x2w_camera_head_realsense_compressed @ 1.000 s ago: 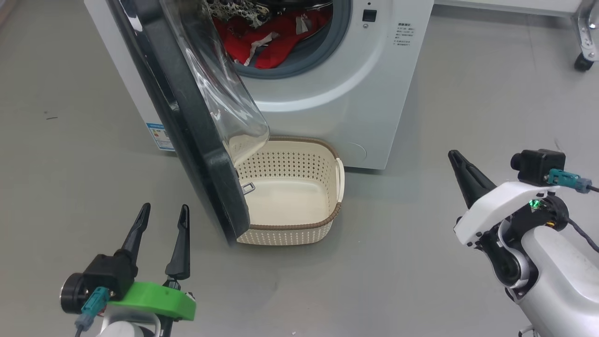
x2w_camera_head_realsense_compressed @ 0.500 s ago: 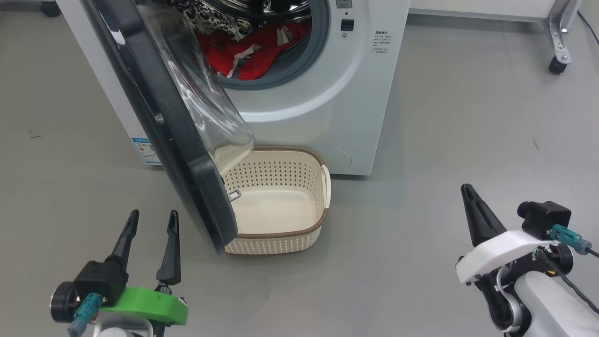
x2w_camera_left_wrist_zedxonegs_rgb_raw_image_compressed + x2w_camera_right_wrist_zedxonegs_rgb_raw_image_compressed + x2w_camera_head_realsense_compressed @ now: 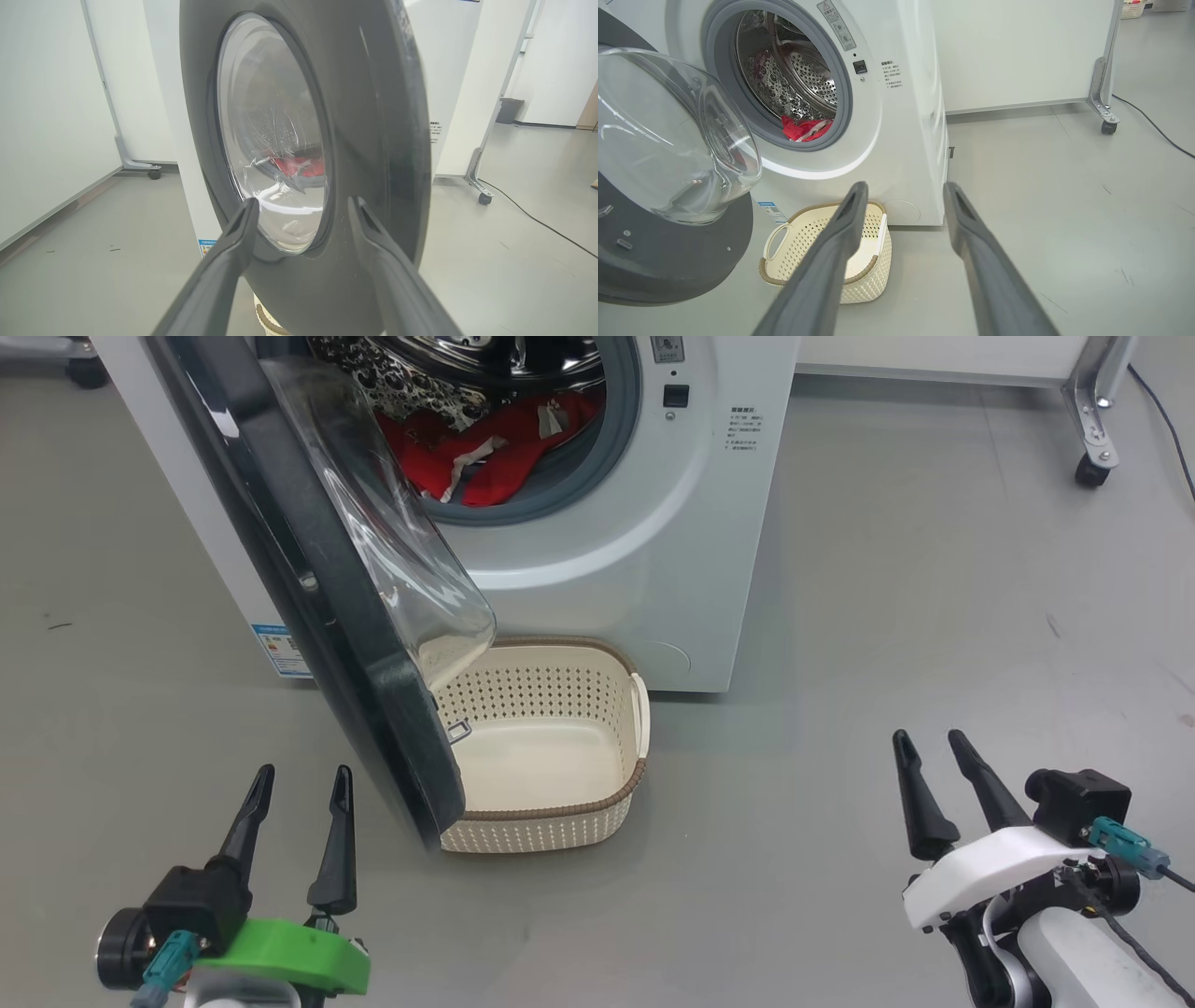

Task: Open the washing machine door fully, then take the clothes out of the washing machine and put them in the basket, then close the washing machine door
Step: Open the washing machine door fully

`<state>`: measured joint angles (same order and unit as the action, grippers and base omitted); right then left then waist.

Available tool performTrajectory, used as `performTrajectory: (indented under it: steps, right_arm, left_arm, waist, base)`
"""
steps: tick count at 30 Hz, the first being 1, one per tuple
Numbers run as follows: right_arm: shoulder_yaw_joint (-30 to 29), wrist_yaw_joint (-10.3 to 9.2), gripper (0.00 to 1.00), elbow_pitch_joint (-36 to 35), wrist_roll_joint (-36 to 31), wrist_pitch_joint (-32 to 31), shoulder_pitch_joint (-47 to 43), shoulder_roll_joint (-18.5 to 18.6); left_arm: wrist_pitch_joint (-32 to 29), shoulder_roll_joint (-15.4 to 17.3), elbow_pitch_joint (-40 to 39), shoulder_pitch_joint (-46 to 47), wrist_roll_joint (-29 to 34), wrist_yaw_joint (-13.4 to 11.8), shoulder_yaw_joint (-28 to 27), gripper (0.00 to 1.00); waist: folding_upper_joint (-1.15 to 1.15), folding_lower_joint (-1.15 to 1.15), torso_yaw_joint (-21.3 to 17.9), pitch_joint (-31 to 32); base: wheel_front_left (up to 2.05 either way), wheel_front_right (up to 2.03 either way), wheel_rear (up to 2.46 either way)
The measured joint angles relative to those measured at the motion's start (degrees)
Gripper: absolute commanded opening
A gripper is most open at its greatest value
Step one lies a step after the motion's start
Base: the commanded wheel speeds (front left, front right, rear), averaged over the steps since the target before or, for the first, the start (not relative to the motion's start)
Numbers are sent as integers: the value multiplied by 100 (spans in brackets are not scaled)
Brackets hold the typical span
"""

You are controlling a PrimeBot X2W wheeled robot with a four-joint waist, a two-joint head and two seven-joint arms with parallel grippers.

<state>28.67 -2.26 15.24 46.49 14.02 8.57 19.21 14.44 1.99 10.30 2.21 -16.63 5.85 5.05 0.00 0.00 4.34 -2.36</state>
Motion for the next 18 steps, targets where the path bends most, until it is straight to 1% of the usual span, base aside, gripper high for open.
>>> performTrajectory:
  steps: [5,18]
  right_arm:
    - [-40,0,100,-63,-130,0,-111,-55]
    - [-375,3,100,-330,-402,1,-232,-199]
  left_arm:
    - [0,0,2,-51,2,4,0,100]
    - [0,0,1,-72,15,51,0,100]
  waist:
    - [0,0,-12,22]
    - [0,0,10,34]
  base:
    - [0,0,0]
    - [0,0,0]
